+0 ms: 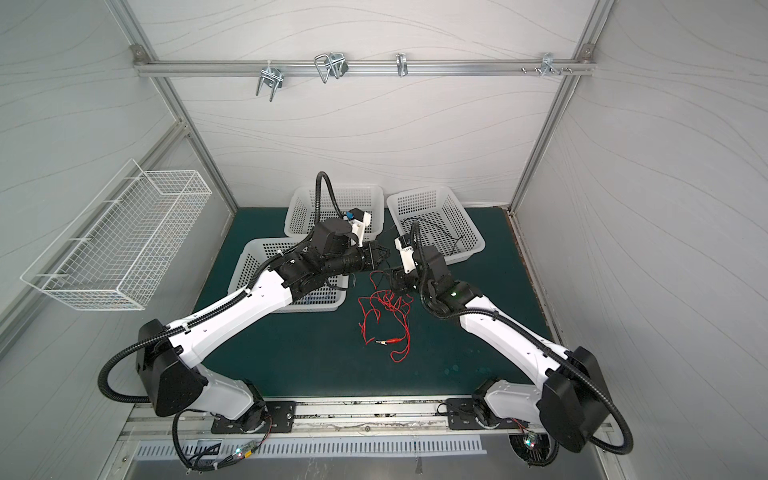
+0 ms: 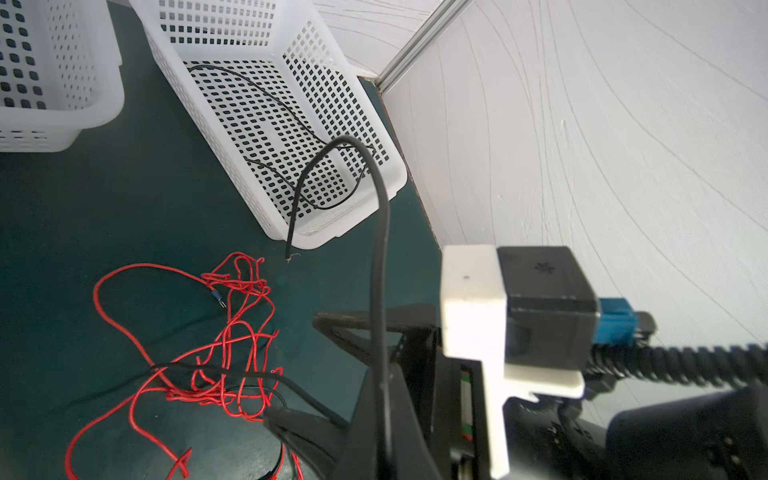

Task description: Untangle the cables

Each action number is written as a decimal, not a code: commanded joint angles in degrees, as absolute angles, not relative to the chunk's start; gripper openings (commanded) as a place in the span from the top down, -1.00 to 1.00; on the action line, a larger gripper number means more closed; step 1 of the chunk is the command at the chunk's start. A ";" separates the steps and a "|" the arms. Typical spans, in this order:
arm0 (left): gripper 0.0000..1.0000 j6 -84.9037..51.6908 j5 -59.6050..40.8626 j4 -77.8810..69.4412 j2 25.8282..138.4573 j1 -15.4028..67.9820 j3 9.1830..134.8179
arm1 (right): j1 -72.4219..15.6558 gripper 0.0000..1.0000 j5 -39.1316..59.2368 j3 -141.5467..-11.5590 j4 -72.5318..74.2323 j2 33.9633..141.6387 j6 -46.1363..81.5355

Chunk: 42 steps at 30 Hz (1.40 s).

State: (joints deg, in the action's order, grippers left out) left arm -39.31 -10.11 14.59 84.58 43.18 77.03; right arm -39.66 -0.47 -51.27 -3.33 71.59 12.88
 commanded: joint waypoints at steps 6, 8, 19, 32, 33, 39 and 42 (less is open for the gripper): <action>1.00 -38.48 -9.00 14.14 82.23 43.30 79.30 | -39.74 0.72 3.71 -54.61 4.09 76.17 11.52; 1.00 -38.07 -7.81 14.45 81.70 43.17 78.79 | -39.79 0.97 4.10 -54.84 3.97 76.09 11.27; 1.00 -37.51 -3.61 15.24 79.63 41.84 75.68 | -39.78 1.00 2.66 -55.46 2.26 69.63 9.04; 0.58 -36.60 -0.80 16.36 79.11 41.70 74.08 | -39.72 1.00 1.03 -61.13 -2.42 62.79 5.77; 0.52 -36.56 -0.66 16.35 78.94 41.70 73.83 | -39.64 1.00 0.90 -61.84 -2.94 62.77 5.49; 0.05 -36.46 0.09 16.37 77.36 41.66 72.25 | -39.55 1.00 -0.38 -66.50 -5.07 63.42 3.76; -0.17 -36.47 0.48 16.26 76.19 41.67 71.29 | -39.28 1.00 -1.19 -68.36 -5.36 64.36 2.97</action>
State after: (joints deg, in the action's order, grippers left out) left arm -36.75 -0.82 17.30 78.41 41.95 71.53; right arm -39.64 0.25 -66.30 -4.43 64.20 5.10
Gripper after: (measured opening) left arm 0.567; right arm 0.047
